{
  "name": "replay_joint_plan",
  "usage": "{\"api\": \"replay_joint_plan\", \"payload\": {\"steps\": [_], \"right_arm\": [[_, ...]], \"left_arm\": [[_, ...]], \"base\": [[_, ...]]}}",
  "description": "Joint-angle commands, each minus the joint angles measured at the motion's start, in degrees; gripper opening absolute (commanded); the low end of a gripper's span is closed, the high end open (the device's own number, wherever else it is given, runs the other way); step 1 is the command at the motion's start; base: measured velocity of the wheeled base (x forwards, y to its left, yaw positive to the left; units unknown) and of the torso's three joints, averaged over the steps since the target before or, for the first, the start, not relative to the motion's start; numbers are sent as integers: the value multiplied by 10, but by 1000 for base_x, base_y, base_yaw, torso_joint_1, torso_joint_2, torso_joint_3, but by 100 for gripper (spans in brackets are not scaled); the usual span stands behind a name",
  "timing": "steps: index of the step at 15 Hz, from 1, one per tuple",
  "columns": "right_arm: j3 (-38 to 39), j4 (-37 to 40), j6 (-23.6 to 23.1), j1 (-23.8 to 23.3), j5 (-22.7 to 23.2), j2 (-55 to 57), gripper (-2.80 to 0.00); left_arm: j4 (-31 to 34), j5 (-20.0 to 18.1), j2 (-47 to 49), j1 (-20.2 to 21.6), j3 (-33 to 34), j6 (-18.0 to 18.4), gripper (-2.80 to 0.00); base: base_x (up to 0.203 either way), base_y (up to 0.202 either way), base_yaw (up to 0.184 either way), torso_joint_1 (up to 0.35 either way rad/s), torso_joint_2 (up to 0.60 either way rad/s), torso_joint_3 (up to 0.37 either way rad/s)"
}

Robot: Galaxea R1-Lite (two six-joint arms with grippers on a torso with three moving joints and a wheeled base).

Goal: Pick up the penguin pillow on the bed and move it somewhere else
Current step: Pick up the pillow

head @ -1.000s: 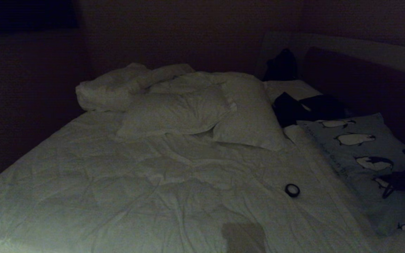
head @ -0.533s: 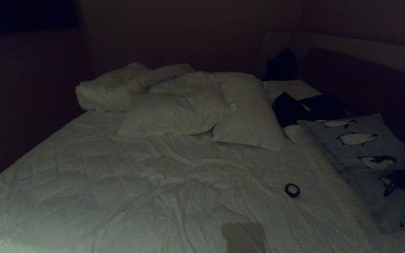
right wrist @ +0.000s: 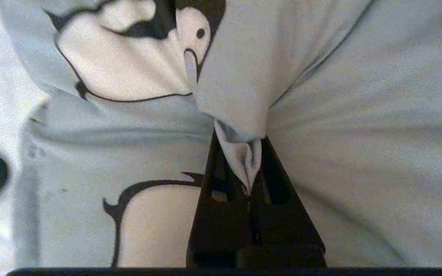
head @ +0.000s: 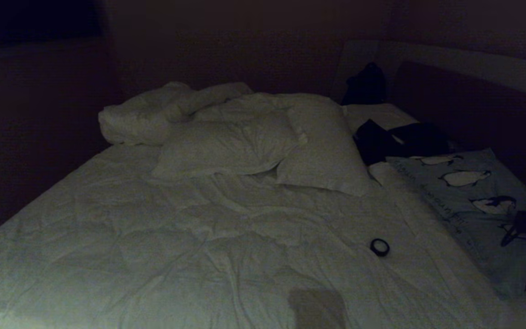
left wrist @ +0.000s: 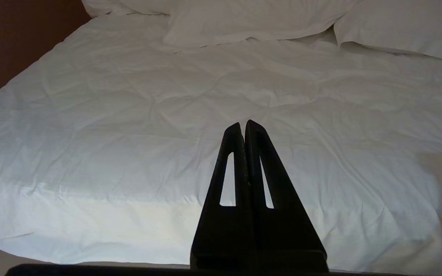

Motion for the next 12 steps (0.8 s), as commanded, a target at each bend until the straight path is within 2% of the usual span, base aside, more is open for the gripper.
{"api": "replay_joint_plan", "payload": {"steps": [1, 7, 12], "right_arm": [[-2, -3, 34, 2, 4, -30, -280], [3, 0, 120, 6, 59, -119, -280], [29, 0, 137, 37, 65, -177, -280]], "left_arm": [[0, 0, 0, 0, 1, 0, -280], [0, 0, 0, 0, 1, 0, -280], [0, 0, 0, 0, 1, 0, -280]], "base": [[0, 0, 0, 0, 0, 0], [0, 0, 0, 0, 0, 0], [0, 0, 0, 0, 0, 0]]}}
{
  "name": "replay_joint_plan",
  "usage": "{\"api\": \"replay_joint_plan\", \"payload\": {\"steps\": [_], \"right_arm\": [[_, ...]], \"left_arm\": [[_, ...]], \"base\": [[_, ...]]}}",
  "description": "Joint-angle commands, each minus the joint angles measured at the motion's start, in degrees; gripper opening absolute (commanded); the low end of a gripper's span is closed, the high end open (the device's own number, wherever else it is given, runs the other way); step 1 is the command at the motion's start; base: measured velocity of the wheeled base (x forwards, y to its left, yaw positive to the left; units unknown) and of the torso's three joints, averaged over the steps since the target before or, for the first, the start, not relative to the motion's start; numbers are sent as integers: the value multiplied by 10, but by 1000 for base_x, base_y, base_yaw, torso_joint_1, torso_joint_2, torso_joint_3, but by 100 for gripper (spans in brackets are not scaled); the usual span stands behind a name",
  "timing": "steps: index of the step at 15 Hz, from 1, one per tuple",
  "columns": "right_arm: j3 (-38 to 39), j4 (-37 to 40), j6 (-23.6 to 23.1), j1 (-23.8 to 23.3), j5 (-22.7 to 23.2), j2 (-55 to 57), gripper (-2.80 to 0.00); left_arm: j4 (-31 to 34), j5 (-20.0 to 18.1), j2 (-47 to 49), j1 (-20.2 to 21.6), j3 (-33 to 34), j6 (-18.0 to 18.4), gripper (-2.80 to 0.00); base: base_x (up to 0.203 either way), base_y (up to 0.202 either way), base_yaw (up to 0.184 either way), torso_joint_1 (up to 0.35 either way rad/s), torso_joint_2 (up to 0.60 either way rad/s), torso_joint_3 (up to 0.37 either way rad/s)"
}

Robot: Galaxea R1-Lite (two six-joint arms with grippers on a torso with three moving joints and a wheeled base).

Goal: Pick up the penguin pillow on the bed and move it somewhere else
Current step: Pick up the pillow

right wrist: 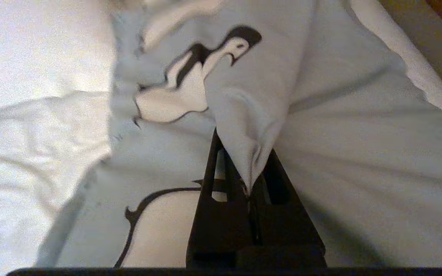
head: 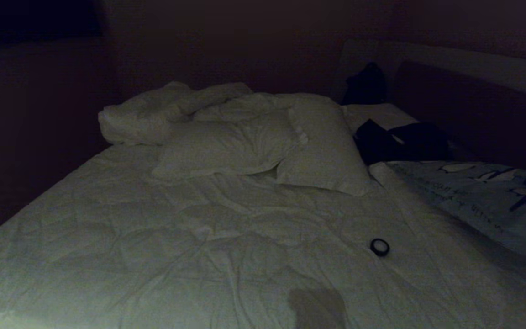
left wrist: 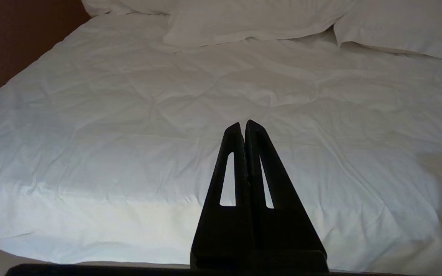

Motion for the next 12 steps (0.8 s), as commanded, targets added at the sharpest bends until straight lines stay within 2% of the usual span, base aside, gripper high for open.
{"api": "replay_joint_plan", "payload": {"steps": [1, 6, 12], "right_arm": [[19, -3, 8, 20, 2, -48, -280], [46, -4, 14, 60, 2, -97, -280], [53, -5, 72, 81, 2, -173, -280]], "left_arm": [[0, 0, 0, 0, 1, 0, -280], [0, 0, 0, 0, 1, 0, -280], [0, 0, 0, 0, 1, 0, -280]], "base": [[0, 0, 0, 0, 0, 0], [0, 0, 0, 0, 0, 0], [0, 0, 0, 0, 0, 0]]}}
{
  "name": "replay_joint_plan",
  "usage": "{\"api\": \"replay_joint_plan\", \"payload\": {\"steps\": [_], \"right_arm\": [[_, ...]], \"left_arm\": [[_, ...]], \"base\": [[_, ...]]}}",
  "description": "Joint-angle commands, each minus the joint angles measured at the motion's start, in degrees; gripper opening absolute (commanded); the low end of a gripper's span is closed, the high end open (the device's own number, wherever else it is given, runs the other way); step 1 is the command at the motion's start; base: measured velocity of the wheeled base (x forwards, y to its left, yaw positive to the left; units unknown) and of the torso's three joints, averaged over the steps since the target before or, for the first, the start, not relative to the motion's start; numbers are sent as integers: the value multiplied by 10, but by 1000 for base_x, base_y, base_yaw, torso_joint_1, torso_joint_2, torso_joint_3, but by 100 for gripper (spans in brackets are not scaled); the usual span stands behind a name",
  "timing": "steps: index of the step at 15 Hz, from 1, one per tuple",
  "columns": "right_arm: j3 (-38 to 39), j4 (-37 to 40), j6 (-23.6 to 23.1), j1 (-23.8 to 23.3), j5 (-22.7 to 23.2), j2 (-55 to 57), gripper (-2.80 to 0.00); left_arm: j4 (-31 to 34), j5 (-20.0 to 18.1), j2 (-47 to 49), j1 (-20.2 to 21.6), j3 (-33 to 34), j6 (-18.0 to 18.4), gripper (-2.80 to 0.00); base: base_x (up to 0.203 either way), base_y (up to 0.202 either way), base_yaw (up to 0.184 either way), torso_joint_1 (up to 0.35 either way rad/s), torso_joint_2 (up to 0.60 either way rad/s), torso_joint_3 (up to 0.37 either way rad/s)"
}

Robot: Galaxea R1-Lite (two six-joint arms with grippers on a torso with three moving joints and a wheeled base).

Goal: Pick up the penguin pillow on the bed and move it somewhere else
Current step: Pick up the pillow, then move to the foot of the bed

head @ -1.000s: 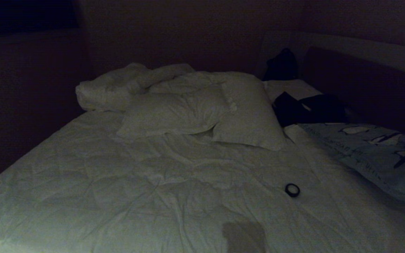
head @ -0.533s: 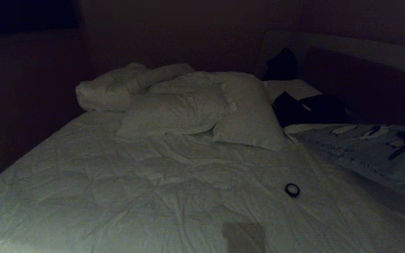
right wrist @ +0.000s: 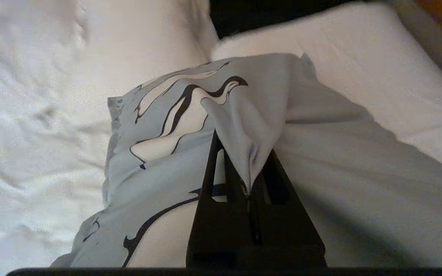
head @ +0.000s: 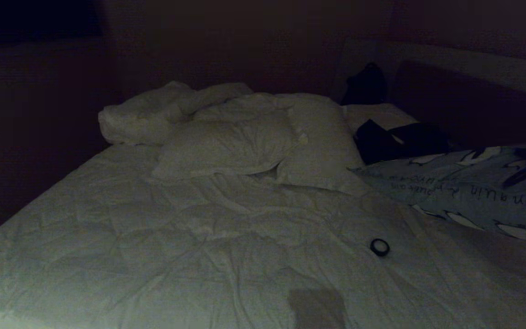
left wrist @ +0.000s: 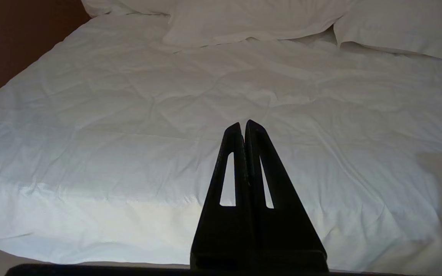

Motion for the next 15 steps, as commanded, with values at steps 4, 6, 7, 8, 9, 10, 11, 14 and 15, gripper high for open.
{"api": "replay_joint_plan", "payload": {"steps": [4, 6, 7, 8, 9, 10, 11, 14, 15], "right_arm": [[22, -2, 22, 21, 2, -87, -280], [24, -2, 22, 29, 2, -94, -280], [26, -2, 22, 30, 2, -97, -280], [30, -2, 22, 33, 2, -98, -280], [30, -2, 22, 33, 2, -98, -280], [30, -2, 22, 34, 2, -96, -280], [30, -2, 22, 34, 2, -95, -280], [30, -2, 21, 34, 2, -93, -280], [30, -2, 21, 34, 2, -92, -280]], "left_arm": [[0, 0, 0, 0, 1, 0, -280], [1, 0, 0, 0, 1, 2, -280], [1, 0, 0, 0, 1, 1, -280], [1, 0, 0, 0, 1, 0, -280], [1, 0, 0, 0, 1, 0, -280], [1, 0, 0, 0, 1, 0, -280], [1, 0, 0, 0, 1, -1, -280], [0, 0, 0, 0, 1, -1, -280], [0, 0, 0, 0, 1, -3, -280]], "base": [[0, 0, 0, 0, 0, 0], [0, 0, 0, 0, 0, 0], [0, 0, 0, 0, 0, 0], [0, 0, 0, 0, 0, 0], [0, 0, 0, 0, 0, 0], [0, 0, 0, 0, 0, 0], [0, 0, 0, 0, 0, 0], [0, 0, 0, 0, 0, 0], [0, 0, 0, 0, 0, 0]]}}
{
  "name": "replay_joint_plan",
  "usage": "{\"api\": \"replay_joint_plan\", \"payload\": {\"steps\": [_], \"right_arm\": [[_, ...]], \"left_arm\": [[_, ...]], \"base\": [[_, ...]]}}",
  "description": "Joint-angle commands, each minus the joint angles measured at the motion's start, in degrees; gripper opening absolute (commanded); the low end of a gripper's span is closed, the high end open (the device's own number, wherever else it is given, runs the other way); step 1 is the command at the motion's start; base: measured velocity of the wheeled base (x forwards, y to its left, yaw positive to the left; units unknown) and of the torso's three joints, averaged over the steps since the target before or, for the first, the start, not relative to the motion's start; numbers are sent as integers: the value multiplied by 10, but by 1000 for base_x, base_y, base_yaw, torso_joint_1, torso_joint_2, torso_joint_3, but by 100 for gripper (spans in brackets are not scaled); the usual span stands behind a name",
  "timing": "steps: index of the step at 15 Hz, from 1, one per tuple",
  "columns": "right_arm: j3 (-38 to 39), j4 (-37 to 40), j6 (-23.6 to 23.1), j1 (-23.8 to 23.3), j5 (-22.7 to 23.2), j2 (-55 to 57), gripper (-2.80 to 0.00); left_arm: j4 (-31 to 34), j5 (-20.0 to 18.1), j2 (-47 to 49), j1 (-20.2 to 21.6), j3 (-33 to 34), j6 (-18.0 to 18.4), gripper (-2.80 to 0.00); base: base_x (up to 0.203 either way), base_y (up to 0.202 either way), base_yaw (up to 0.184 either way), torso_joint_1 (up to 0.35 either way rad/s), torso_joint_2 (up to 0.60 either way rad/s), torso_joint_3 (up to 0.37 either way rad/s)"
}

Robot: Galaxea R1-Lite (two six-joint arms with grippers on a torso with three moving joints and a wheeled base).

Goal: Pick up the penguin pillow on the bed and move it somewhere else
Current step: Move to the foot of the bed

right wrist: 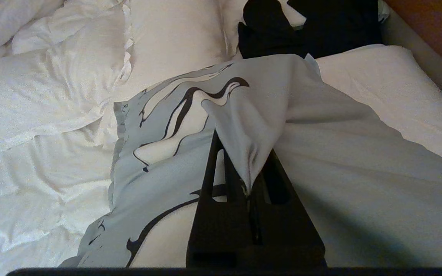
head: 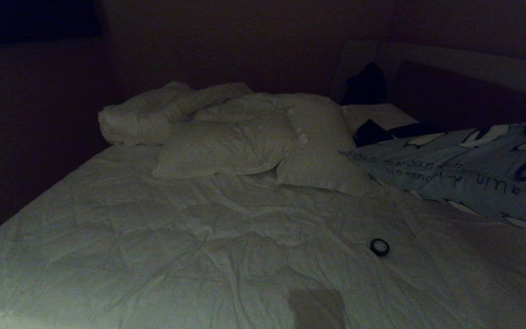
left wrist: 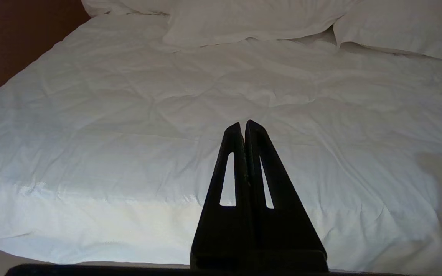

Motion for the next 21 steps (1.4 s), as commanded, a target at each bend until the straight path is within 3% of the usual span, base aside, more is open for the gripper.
{"api": "replay_joint_plan", "payload": {"steps": [1, 11, 21], "right_arm": [[0, -1, 0, 0, 1, 3, -280], [1, -1, 0, -1, 2, 3, -280], [1, -1, 0, -1, 2, 3, -280]], "left_arm": [[0, 0, 0, 0, 1, -2, -280], [0, 0, 0, 0, 1, -2, -280], [0, 0, 0, 0, 1, -2, -280]], "base": [[0, 0, 0, 0, 0, 0], [1, 6, 0, 0, 0, 0], [0, 187, 0, 3, 3, 3]]}}
